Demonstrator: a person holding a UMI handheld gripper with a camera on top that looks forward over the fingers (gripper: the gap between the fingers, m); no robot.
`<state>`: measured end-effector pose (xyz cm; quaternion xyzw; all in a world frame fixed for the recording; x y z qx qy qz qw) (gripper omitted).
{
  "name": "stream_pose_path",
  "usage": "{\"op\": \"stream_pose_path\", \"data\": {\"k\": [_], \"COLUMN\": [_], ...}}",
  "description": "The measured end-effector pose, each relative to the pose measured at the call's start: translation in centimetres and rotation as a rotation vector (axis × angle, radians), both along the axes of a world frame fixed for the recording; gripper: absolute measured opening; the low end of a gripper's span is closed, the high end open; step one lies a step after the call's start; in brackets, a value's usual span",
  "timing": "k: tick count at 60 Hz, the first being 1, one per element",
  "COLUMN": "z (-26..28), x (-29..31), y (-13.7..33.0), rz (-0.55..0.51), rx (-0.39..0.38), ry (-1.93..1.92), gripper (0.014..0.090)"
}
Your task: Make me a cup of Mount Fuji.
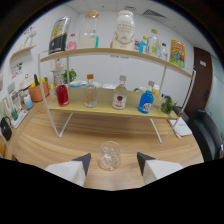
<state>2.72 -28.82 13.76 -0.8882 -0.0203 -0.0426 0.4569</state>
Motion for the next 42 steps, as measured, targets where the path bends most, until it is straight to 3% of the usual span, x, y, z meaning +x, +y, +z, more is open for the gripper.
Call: {"op": "stream_pose_path", "data": {"k": [22, 31, 42], "z": [0.8, 3.1, 7.9], "x": [-1.5, -4.9, -7.5], "y": [-2.5, -1.8, 3.7], "rz": [-0.009, 0.022, 0.061], "rx": [0.057, 0.18, 0.36], "ry": [0.031, 0.088, 0.113], "gripper": [0.0863, 0.0866, 0.0866]}}
